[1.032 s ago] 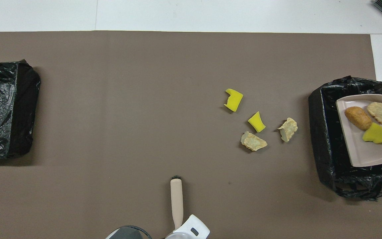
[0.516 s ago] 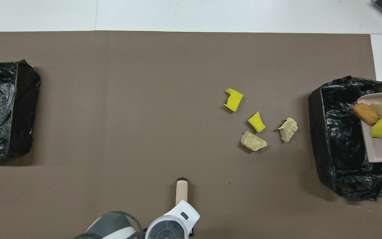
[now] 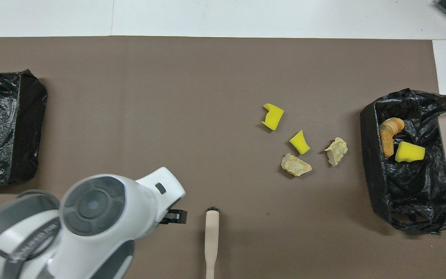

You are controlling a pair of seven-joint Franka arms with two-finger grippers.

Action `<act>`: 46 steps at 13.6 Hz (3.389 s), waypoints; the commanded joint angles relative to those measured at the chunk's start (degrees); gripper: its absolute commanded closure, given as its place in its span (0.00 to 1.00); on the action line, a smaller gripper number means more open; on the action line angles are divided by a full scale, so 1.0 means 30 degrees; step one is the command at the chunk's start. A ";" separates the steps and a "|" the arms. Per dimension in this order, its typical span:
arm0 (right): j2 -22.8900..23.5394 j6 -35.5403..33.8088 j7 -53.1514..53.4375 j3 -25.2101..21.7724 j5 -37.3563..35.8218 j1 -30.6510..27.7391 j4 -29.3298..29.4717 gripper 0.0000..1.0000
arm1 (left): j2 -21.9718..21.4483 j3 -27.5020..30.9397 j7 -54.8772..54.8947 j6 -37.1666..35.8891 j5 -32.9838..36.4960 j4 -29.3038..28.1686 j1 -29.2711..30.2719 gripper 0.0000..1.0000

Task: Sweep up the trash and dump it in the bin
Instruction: 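Return the empty dustpan to the table center with the right gripper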

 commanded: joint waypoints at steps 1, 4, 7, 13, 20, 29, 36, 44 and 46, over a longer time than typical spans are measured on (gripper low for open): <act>-0.0626 -0.1129 -0.0220 0.0266 0.1730 -0.0076 0.0008 1.00 | 0.0770 -0.0286 0.3032 -0.1612 0.0243 0.3114 0.2718 0.00; -0.0596 -0.1746 0.1354 0.0441 0.4729 0.0915 0.0012 1.00 | 0.0889 -0.0257 0.6112 -0.1994 0.0243 0.4703 0.5065 0.00; -0.0596 -0.2801 0.7433 0.0442 0.7596 0.2615 0.0011 1.00 | 0.1619 -0.0257 0.7114 -0.2344 0.0243 0.6078 0.6359 0.00; -0.0218 -0.3946 2.0558 0.0471 1.1000 0.6715 -0.0107 1.00 | 0.1856 -0.0257 0.7409 -0.2492 0.0243 0.6376 0.6742 0.00; 0.2504 -0.1636 3.3339 0.0442 1.3873 1.1402 0.0186 1.00 | 0.1885 -0.0228 0.7409 -0.2317 0.0243 0.6376 0.6801 0.00; 0.9506 0.1086 4.4245 0.0471 1.4753 1.6885 0.5957 1.00 | 0.1798 -0.0228 0.7409 -0.2522 0.0214 0.6201 0.6947 0.00; 0.9980 0.2003 4.4840 0.0471 1.5661 1.7387 0.5782 0.67 | 0.3489 -0.0257 0.7614 -0.3890 0.1589 0.9206 0.7357 0.00; 0.6356 0.0214 4.4838 0.0529 1.6098 1.7531 0.3302 0.00 | 0.4700 -0.0228 0.8141 -0.5686 0.2177 1.1359 0.8177 0.00; 0.4452 0.0446 4.5451 0.0530 1.7444 1.8347 0.0960 0.00 | 0.4494 -0.0228 0.8142 -0.5715 0.2148 1.1006 0.8295 0.00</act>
